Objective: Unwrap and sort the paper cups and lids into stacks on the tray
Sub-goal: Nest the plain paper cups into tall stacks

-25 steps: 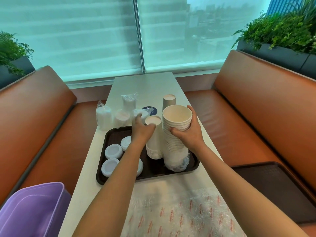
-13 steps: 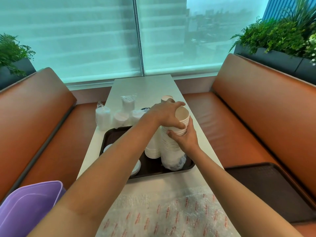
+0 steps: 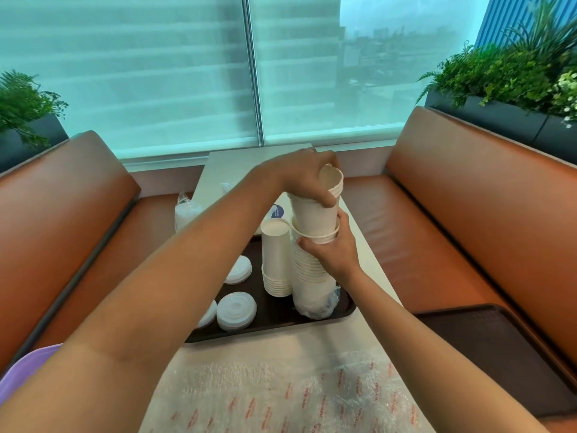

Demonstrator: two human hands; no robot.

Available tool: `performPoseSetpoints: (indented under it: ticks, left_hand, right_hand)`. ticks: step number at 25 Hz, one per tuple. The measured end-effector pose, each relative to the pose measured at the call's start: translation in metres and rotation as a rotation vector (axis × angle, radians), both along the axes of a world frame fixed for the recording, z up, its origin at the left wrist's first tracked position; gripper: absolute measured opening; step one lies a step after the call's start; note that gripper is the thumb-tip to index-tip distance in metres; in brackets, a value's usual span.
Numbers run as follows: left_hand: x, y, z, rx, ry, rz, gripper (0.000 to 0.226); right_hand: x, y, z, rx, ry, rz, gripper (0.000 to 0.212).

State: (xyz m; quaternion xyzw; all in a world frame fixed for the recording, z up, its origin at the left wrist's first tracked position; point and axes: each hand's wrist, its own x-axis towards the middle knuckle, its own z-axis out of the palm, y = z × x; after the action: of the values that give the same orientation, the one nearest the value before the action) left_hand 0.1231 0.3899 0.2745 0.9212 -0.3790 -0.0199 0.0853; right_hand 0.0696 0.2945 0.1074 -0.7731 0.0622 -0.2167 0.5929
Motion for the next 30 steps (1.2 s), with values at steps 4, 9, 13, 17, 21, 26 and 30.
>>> performPoseSetpoints:
  ticks: [4, 9, 13, 17, 21, 26, 30]
  left_hand:
    - [-0.004, 0.0, 0.011, 0.207, 0.032, 0.003, 0.075]
    - [-0.027, -0.025, -0.01, 0.702, -0.515, -0.174, 0.074]
    - [-0.049, -0.043, -0.03, 1.08, -0.755, -0.141, 0.041]
    - [-0.05, -0.034, -0.027, 1.103, -0.831, -0.091, 0.037]
    - [-0.038, -0.01, -0.014, 0.799, -0.722, -0.024, 0.033]
    - [-0.02, 0.027, -0.003, 0.46, -0.657, 0.105, 0.056]
    - [0.009, 0.055, -0.037, -0.022, -0.398, 0.378, 0.081]
  right_hand:
    - [0.0, 0.002, 0.0, -0.021, 0.025, -0.014, 0.086]
    - [0.003, 0.004, -0.002, 0.04, 0.02, -0.027, 0.076]
    - [0.002, 0.005, -0.002, 0.049, -0.001, -0.012, 0.076]
    - [-0.003, 0.005, -0.001, 0.039, 0.002, -0.013, 0.078]
    - [-0.003, 0.009, -0.002, -0.018, 0.021, 0.01, 0.087]
    - [-0.002, 0.005, -0.006, 0.011, 0.011, -0.043, 0.095]
    - [-0.002, 0.006, -0.01, 0.004, -0.007, -0.048, 0.094]
